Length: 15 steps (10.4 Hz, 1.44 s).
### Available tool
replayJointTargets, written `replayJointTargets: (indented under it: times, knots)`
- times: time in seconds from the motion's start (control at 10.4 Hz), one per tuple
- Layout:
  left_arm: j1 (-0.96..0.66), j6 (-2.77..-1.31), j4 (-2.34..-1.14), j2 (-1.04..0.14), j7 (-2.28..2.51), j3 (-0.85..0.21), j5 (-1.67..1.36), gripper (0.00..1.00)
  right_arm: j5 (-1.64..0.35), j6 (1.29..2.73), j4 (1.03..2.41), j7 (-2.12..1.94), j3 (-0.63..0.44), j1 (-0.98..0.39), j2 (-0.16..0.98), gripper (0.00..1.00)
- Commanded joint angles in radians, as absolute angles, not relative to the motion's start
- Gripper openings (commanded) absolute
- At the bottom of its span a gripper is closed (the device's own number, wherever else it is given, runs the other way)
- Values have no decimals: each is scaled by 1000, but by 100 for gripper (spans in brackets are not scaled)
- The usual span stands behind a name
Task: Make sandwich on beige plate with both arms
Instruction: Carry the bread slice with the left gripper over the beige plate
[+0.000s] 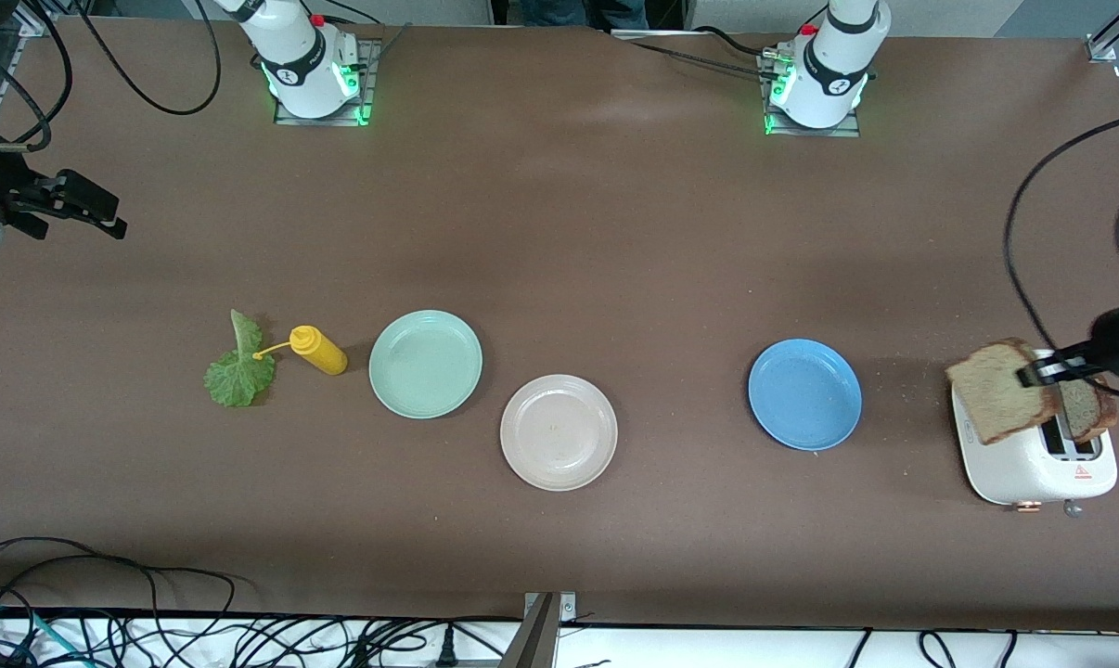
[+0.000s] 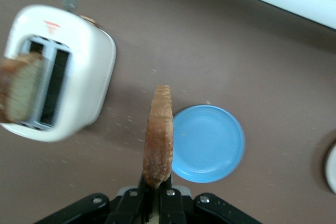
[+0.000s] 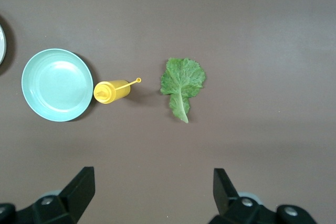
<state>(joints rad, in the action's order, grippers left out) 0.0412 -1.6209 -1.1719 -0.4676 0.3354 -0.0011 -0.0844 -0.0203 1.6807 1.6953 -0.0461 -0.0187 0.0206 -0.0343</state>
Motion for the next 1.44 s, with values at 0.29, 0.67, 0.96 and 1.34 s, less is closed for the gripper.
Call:
replayJointTargets:
  times: [0.29, 0.67, 0.96, 1.34]
  knots:
    - [-194, -1762, -1170, -531, 727, 12, -328, 0, -21, 1671, 1675, -58, -20, 21, -29, 100]
    - [-372, -2099, -1195, -661, 877, 12, -409, 0, -21, 1671, 1675, -58, -20, 21, -29, 100]
    - [-475, -2285, -1195, -767, 894, 12, -475, 0, -21, 1671, 1675, -58, -21, 21, -29, 100]
    - [-546, -2489, -1189, -856, 928, 12, -551, 0, -21, 1672, 1675, -58, -21, 21, -29, 100]
